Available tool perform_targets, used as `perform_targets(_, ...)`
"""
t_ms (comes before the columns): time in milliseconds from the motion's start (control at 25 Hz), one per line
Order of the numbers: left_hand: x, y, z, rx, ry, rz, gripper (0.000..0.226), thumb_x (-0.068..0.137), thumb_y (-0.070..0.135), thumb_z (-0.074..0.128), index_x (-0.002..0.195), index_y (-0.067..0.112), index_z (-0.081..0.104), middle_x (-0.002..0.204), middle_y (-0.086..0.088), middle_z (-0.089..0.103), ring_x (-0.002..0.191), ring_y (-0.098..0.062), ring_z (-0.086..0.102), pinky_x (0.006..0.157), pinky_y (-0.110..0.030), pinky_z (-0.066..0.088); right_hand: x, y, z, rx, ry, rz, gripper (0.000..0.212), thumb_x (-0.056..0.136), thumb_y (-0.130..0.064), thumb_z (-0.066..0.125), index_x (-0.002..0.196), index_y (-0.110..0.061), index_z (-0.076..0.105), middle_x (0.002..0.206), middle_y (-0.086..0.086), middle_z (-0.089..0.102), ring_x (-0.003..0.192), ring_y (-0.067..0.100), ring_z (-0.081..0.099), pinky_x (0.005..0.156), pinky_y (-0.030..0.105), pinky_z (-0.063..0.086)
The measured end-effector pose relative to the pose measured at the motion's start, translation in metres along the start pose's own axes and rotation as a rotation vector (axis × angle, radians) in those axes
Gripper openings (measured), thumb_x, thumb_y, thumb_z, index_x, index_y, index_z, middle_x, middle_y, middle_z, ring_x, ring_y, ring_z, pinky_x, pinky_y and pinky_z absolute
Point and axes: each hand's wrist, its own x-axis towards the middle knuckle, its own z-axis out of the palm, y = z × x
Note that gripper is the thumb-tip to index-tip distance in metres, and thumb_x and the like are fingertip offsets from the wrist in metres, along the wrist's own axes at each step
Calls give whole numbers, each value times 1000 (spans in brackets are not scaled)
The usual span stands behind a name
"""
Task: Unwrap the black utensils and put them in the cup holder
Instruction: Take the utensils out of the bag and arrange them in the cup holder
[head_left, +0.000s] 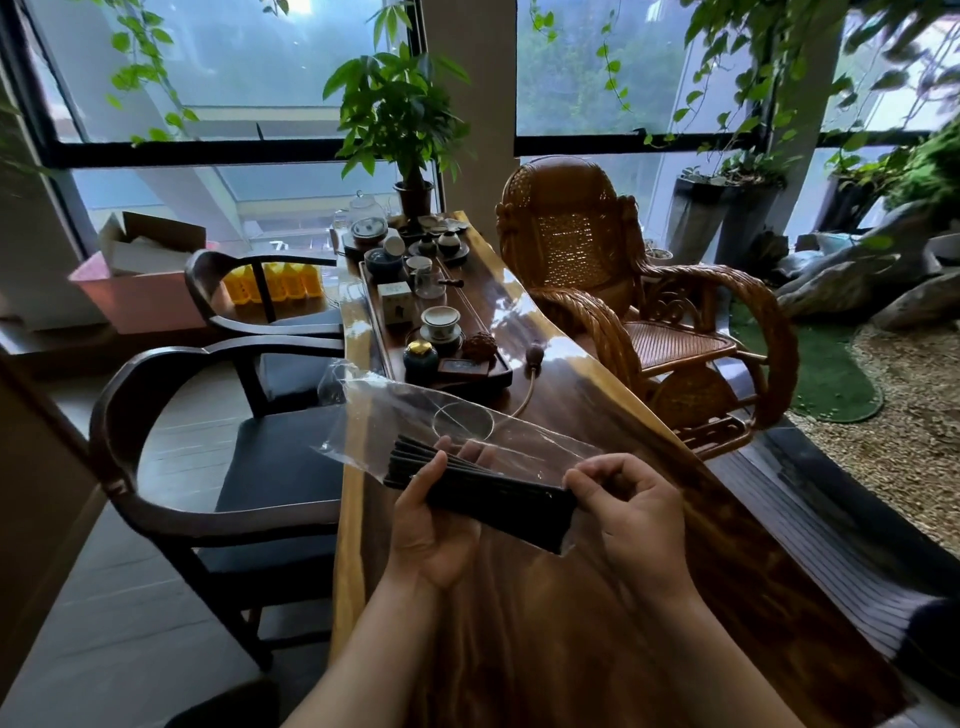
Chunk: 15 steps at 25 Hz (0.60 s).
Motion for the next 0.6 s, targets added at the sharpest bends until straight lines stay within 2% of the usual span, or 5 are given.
perform_targets(120, 18, -4, -2, -29, -1, -39, 43, 73, 15, 81, 111, 18, 62, 107, -9, 64, 110, -28, 60, 120, -54, 28, 7, 5, 0, 29, -23, 48, 11, 83, -22, 76, 94, -23, 73, 94, -5, 74, 89, 13, 71, 72, 30, 63)
perform_targets(200, 31, -6, -4, -52, 27, -79, 35, 79, 16, 73, 111, 18, 61, 102, -7, 62, 104, -25, 60, 120, -53, 29, 9, 12, 4, -9, -13, 90, 10, 84, -22, 75, 93, -24, 75, 96, -10, 74, 92, 9, 71, 73, 26, 61)
perform_targets(320, 48, -6, -7, -79, 44, -167, 29, 81, 15, 69, 109, 18, 61, 97, -6, 60, 97, -23, 60, 120, -51, 27, 11, 25, 15, -44, 133, 161, 9, 85, -15, 76, 80, -22, 77, 88, -7, 74, 86, 10, 69, 69, 26, 60)
perform_targets(400, 61, -3, -10, -84, 48, -232, 28, 79, 15, 71, 105, 17, 63, 96, -6, 61, 95, -23, 61, 120, -50, 27, 15, 32, 24, 29, 208, 210, 9, 86, -17, 75, 83, -25, 76, 90, -7, 74, 86, 10, 70, 65, 23, 59)
perform_targets(600, 89, -1, -18, -82, 46, -308, 24, 80, 14, 72, 103, 15, 65, 91, -6, 65, 88, -23, 68, 104, -46, 45, 21, 40, 47, 211, 214, 301, 13, 87, -30, 70, 97, -24, 76, 99, -9, 75, 93, 10, 73, 65, 25, 61)
